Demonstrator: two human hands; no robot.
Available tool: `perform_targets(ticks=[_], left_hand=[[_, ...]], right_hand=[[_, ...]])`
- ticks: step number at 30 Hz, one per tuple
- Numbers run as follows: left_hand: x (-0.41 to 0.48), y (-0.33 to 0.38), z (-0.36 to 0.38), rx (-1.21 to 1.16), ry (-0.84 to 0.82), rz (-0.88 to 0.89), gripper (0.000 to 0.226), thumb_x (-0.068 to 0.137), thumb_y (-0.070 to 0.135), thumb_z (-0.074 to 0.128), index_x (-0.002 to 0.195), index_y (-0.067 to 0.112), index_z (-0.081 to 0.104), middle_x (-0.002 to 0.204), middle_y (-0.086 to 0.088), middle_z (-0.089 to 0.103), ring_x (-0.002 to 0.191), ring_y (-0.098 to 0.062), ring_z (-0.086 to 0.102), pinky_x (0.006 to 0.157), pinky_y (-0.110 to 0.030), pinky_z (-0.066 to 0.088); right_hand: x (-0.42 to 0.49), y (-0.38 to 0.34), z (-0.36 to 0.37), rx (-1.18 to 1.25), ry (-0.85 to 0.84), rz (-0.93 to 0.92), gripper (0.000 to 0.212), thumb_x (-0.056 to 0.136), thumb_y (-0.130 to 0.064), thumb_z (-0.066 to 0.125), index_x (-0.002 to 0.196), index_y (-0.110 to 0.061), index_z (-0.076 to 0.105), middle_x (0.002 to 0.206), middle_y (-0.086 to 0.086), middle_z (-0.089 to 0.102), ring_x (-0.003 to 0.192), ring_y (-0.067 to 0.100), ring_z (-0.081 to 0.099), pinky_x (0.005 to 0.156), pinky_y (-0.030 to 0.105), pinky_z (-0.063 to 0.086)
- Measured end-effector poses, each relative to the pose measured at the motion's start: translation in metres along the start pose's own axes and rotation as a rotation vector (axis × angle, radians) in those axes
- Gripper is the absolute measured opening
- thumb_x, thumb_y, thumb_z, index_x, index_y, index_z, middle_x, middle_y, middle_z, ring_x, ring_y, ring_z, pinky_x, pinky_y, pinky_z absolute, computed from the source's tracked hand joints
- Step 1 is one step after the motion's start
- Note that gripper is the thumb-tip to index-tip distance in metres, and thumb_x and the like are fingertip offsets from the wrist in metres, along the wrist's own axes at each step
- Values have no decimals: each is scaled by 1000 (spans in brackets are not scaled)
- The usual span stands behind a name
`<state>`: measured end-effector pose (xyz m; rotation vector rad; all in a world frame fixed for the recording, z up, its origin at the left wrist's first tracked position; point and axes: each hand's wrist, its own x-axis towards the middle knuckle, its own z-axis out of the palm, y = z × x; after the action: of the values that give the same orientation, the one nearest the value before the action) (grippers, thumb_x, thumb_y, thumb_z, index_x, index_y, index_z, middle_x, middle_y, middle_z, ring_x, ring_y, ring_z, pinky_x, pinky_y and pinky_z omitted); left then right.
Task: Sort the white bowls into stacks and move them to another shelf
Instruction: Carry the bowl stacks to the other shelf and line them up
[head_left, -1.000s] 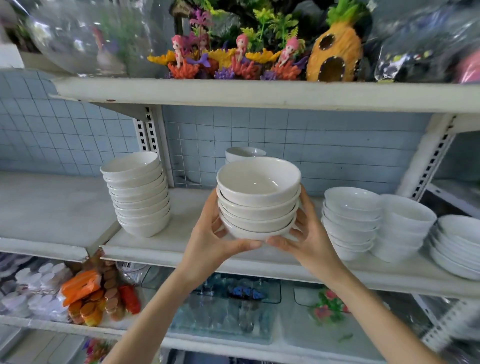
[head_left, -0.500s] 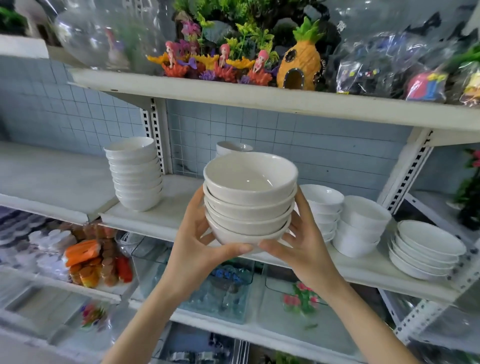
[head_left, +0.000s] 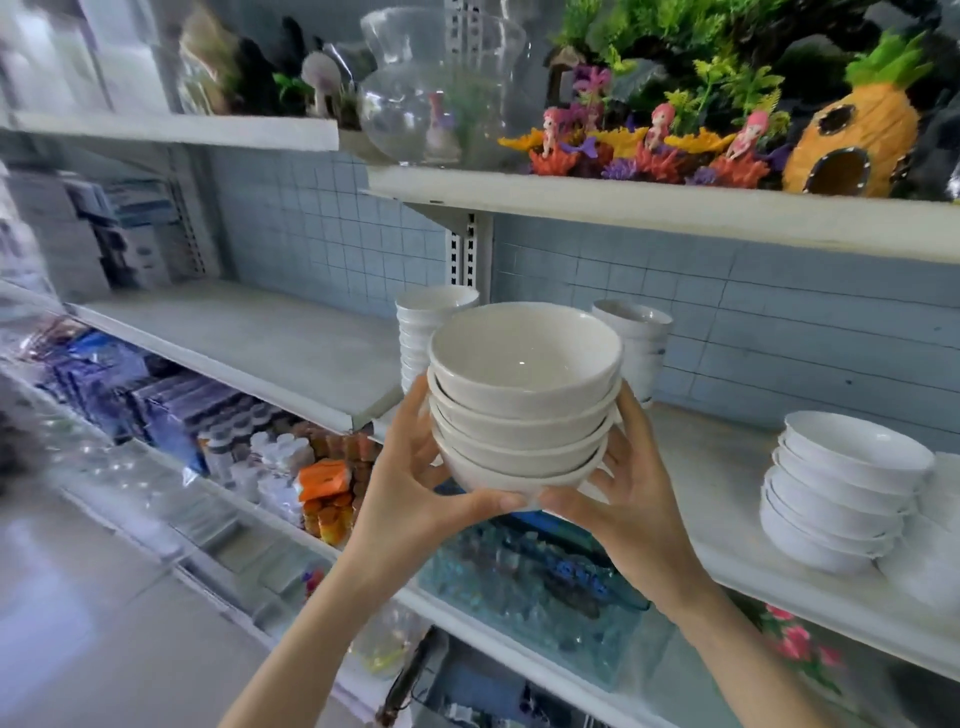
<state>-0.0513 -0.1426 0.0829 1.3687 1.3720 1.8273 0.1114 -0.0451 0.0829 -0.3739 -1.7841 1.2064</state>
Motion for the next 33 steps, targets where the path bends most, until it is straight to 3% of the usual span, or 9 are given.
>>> perform_targets(ticks=[5,8,11,20,24,29,33], left_hand=[[22,-4,-71,58,35,13,118,39,51,91,141,40,32,128,6,61,117,-17,59,96,-42,50],[36,-12,-113,63,28,7,123,38,51,91,144,32,30,127,5,62,116,-15,60,94,-36,52],[49,-18,-152,51,7,-17,125,35,51,92,143,33,32,128,3,61,115,-13,61,89,-29,54],[97,-44,-234,7,3,-22,115,33,51,92,134,44,37,125,11,62,114,-12,61,86,-25,54],[126,-68,-265,39,14,-8,113,35,52,92,134,45,38,129,6,61,117,-16,59,92,-31,52],[172,-105,-310,69,-3,-45,122,37,45,94,142,36,33,131,3,59,118,-18,58,93,-36,53],[214,-124,-343,77,-22,-57,117,38,48,92,140,38,35,127,9,61,115,-14,60,88,-26,53]], right_hand=[[38,11,68,52,-17,1,102,56,-37,86,141,-39,28,137,-19,49,126,4,47,96,20,45],[57,21,108,72,-15,23,99,55,-47,85,138,-45,30,136,-21,49,127,4,47,100,25,44],[73,33,143,70,-12,27,98,58,-35,82,138,-45,28,135,-22,49,126,4,47,102,31,45],[132,66,214,83,-21,44,97,59,-36,84,137,-49,28,140,-15,46,130,6,44,99,23,45],[165,91,240,101,-43,66,98,59,-37,85,138,-47,28,141,-15,45,129,4,44,92,16,46],[212,132,272,84,-57,81,103,56,-48,85,139,-48,25,143,-13,43,132,8,42,101,30,45],[255,155,298,87,-39,85,94,58,-45,84,132,-59,29,143,-16,42,131,3,41,95,15,43]])
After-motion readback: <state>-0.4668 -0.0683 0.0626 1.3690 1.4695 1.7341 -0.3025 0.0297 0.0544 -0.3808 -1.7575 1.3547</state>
